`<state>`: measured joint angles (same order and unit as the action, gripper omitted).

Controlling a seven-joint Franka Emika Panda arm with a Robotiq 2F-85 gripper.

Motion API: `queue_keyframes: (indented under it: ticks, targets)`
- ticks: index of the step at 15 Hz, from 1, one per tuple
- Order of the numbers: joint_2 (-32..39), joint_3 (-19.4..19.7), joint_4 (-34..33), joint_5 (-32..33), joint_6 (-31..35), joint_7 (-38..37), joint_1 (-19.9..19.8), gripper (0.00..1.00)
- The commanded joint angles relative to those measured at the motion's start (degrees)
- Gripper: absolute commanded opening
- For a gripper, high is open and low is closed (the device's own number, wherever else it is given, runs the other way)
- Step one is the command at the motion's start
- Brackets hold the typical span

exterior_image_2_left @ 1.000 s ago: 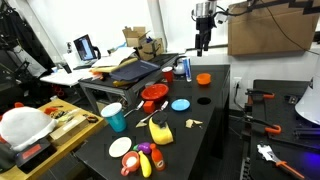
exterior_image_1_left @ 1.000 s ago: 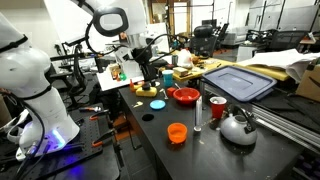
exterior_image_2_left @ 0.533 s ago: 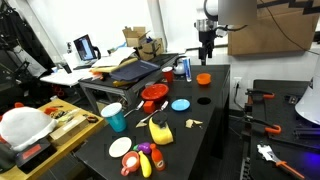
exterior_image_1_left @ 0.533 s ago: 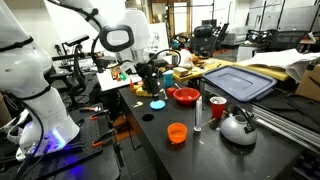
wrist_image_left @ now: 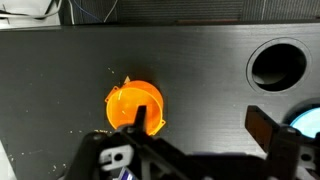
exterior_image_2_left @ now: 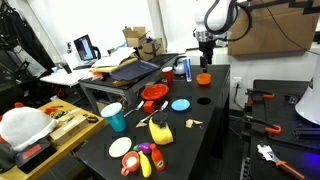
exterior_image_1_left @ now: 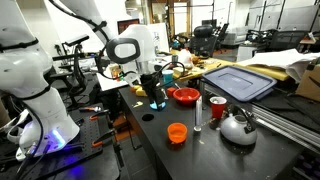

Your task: Move the orange bowl to the left

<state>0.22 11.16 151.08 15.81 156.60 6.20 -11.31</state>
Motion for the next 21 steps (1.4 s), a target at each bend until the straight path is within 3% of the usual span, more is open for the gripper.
queue_keyframes:
  ticks: [1,18,19,21]
  targets:
    - [5.36,0.51,-3.62,2.07,2.61,-1.42,-0.09,1.0]
    - [24.95,2.03,-19.05,0.11,2.43,1.76,-0.35,1.0]
    - [25.31,1.7,-19.27,-0.31,2.31,2.2,-0.73,0.79]
    - [25.97,1.34,-19.64,-0.95,1.86,2.79,-1.3,0.66]
